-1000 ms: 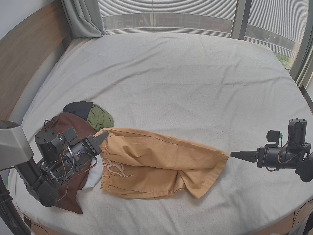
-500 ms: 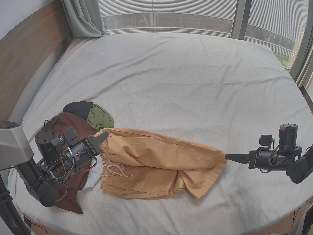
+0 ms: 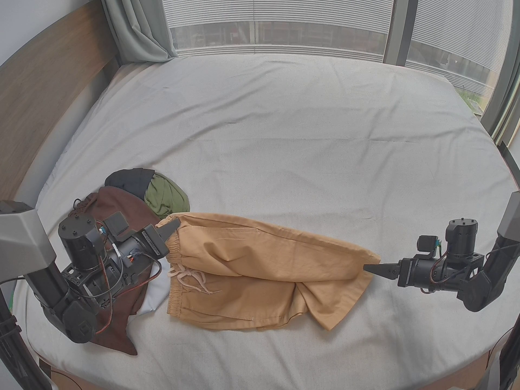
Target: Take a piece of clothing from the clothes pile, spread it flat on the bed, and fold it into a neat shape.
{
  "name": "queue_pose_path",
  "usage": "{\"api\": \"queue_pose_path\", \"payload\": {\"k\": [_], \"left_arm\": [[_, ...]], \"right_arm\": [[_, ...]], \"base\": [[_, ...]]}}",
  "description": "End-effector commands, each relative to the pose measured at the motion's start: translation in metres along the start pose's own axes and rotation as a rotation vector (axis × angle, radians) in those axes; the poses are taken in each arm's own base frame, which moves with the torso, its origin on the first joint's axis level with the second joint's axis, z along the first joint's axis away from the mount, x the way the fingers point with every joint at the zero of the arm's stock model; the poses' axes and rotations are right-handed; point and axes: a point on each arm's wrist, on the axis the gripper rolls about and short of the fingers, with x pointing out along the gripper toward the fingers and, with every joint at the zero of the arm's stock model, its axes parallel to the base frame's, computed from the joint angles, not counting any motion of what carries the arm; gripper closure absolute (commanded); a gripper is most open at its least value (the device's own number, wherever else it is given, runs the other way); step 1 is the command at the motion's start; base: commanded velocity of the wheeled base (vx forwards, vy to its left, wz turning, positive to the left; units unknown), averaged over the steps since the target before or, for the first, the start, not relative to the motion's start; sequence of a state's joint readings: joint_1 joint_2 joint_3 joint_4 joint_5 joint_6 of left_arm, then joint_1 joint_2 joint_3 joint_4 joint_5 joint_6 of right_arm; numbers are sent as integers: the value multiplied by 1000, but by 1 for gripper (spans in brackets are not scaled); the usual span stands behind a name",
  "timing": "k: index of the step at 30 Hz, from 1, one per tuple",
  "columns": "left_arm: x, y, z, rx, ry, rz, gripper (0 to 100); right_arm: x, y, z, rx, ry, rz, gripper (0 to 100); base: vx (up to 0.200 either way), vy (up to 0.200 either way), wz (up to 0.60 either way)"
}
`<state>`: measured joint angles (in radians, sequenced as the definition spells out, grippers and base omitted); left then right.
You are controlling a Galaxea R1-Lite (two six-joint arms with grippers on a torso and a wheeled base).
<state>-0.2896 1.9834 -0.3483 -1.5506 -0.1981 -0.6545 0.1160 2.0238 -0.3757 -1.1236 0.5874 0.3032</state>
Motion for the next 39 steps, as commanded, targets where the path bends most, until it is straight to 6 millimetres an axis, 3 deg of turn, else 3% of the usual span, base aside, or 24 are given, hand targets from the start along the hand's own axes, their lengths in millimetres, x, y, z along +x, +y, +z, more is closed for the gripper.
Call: {"api": "queue_pose_path", "payload": {"k": [1,15,39], "left_arm": [[0,0,0,-1,1,1,100],[0,0,1,0,-5,-2,100],[0,-1,1,1,-6,-5,100]], "right_arm": [[13,-9,-12,34,36,-7,0],[42,-6,-21,107,-63,36,0],[57,-2,-9,129,-142,93,0]], "base": [[0,0,0],[0,0,0],[0,0,0]]}}
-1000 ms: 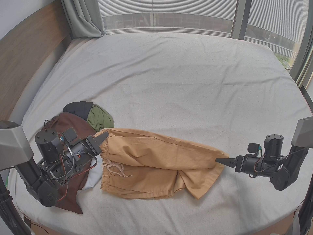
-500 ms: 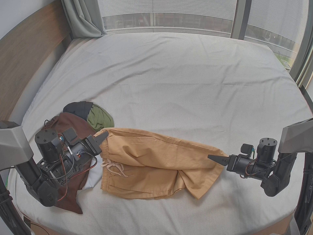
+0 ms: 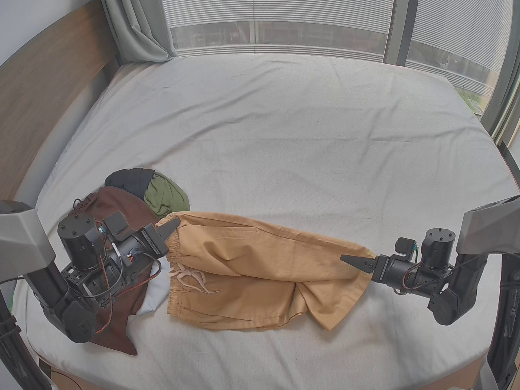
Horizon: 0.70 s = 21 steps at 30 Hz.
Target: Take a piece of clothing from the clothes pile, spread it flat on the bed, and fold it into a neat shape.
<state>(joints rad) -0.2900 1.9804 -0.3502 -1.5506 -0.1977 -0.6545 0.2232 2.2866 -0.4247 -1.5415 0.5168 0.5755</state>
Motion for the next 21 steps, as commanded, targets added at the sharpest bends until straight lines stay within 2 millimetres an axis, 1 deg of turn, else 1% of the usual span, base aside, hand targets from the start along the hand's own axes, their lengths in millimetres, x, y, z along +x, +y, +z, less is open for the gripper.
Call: {"api": "queue_pose_path", "payload": {"k": [1,8,9,16,21], "left_arm": [[0,0,1,0,-2,-2,100],[0,0,0,0,-1,-1,100],[0,0,0,0,-1,-1,100],[3,1,1,-1,-5,-2,100],[3,0,2,-4,-8,-12,100]], "right_arm": [[3,0,4,2,-23,0,0],[5,1,7,-1,-39,-3,0],[5,1,7,-1,-39,-4,100],[4,1,7,-2,-41,-3,100],[-1,7,15,-14,-65,8,100]], "base": [[0,0,0],[0,0,0],[0,0,0],[0,0,0],[0,0,0]]}}
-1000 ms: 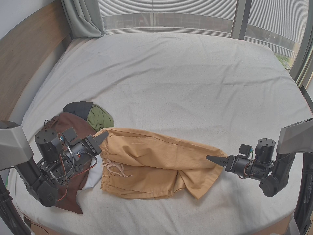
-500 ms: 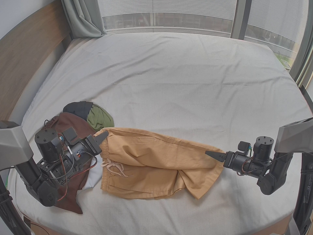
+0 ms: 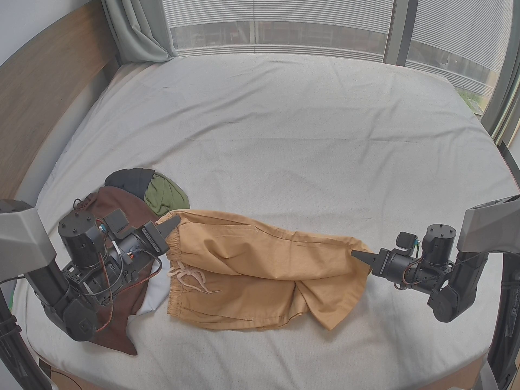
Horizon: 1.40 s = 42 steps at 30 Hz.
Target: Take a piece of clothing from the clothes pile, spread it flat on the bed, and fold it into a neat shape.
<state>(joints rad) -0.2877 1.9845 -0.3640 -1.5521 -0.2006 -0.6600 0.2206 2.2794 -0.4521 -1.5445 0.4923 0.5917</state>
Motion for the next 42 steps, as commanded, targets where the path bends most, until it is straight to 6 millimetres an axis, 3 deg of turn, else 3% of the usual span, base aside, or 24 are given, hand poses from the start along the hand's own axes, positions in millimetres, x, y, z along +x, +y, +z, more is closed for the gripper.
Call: {"api": "queue_pose_path", "payload": {"k": [1,9,24,33,42], "left_arm": [[0,0,0,-1,2,-6,100],[-1,4,18,11,-25,-52,100],[-6,-1,34,33,-44,-125,100],[-7,-4,36,38,-52,-132,100],[-9,2,43,44,-72,-120,100]], "right_arm": [[-3,6,7,-14,-25,13,100],[-26,41,34,-17,-109,96,100],[-54,74,57,-72,-176,205,100],[-64,85,62,-96,-203,233,100],[-65,83,64,-99,-212,228,100]], "base": [[0,0,0],[0,0,0],[0,0,0],[0,0,0],[0,0,0]]}}
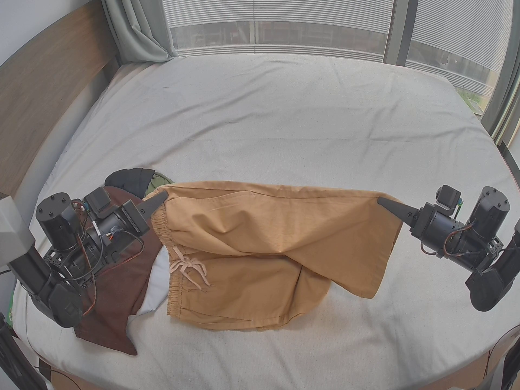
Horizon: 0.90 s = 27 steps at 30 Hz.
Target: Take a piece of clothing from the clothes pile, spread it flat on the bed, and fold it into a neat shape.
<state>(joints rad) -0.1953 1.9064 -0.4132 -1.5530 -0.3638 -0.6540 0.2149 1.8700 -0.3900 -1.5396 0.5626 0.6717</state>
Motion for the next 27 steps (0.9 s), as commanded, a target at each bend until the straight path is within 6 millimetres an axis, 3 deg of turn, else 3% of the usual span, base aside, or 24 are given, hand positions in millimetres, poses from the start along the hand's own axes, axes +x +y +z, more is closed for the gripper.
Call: {"api": "queue_pose_path", "payload": {"k": [1,27], "left_arm": [[-1,5,6,6,-24,16,100],[-1,16,14,9,-55,48,100]], "right_arm": [[-1,1,4,-8,-14,3,100],[-6,-1,17,-34,-62,-7,100]], "base": [[0,0,0],[0,0,0]]}}
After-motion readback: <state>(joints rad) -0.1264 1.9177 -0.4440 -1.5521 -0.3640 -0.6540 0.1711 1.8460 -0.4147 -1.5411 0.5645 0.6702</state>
